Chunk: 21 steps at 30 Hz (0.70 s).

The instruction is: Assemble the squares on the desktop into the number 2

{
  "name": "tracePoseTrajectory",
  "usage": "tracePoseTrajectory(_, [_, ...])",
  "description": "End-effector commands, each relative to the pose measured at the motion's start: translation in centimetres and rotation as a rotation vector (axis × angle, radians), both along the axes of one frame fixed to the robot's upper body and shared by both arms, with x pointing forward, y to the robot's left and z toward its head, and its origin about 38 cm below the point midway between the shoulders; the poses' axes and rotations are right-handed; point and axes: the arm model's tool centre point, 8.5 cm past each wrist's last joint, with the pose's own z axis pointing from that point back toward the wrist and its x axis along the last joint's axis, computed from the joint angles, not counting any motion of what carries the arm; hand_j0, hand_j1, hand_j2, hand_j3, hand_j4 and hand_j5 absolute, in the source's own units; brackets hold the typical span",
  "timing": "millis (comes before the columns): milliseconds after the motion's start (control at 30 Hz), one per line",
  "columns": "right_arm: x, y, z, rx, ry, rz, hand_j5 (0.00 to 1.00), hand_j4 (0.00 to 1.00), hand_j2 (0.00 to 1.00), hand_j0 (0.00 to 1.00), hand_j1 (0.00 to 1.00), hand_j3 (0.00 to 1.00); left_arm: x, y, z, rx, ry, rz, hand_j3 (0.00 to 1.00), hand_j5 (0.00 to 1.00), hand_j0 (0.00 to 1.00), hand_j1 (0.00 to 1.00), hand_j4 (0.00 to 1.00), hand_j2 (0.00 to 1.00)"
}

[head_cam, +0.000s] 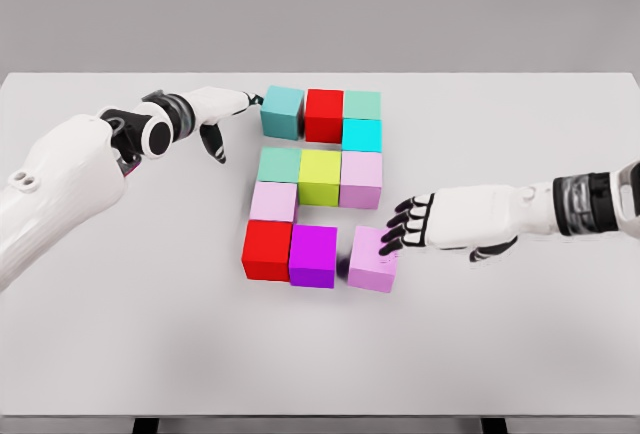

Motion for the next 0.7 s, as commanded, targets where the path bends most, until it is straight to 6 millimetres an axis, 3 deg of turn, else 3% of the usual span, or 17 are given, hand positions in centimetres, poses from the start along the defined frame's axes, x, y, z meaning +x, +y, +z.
tracePoseTrajectory(0, [0.3, -0.2, 0.4, 0.01, -0.004, -0.014, 1.0, 1.0, 1.0, 1.0, 1.0, 1.0, 0.0, 0.0, 0.0, -0.001, -0.001, 0.0, 1.0, 1.0, 1.0, 1.0, 1.0, 1.0])
tracePoseTrajectory(67, [1.4, -1.5, 1.8, 0.019, -0.044, -0.061, 1.0, 1.0, 1.0, 1.0, 1.0, 1.0, 0.1, 0.2, -0.1, -0.003, 0.002, 0.006, 1.0, 1.0, 1.0, 1.0, 1.0, 1.0])
tracePoseTrajectory(167, [2.8, -3.7, 0.8, -0.01, -0.028, -0.142, 1.0, 1.0, 1.0, 1.0, 1.0, 1.0, 0.1, 0.8, 0.0, -0.002, 0.003, 0.007, 1.0, 1.0, 1.0, 1.0, 1.0, 1.0])
tracePoseTrajectory(267, [2.9, -5.1, 0.3, -0.075, -0.048, -0.167, 1.0, 1.0, 1.0, 1.0, 1.0, 1.0, -0.2, 1.2, 0.1, -0.001, -0.004, -0.07, 1.0, 1.0, 1.0, 1.0, 1.0, 1.0])
tracePoseTrajectory(400, [2.0, -5.3, -0.4, -0.127, -0.057, -0.146, 1.0, 1.0, 1.0, 1.0, 1.0, 1.0, -0.4, 1.6, -0.2, 0.011, 0.001, -0.082, 1.0, 1.0, 1.0, 1.0, 1.0, 1.0])
tracePoseTrajectory(667, [-0.2, -2.5, -2.0, -0.122, -0.02, -0.042, 1.0, 1.0, 1.0, 1.0, 1.0, 1.0, -0.5, 2.1, -0.7, 0.016, -0.004, -0.087, 1.0, 1.0, 1.0, 1.0, 1.0, 1.0])
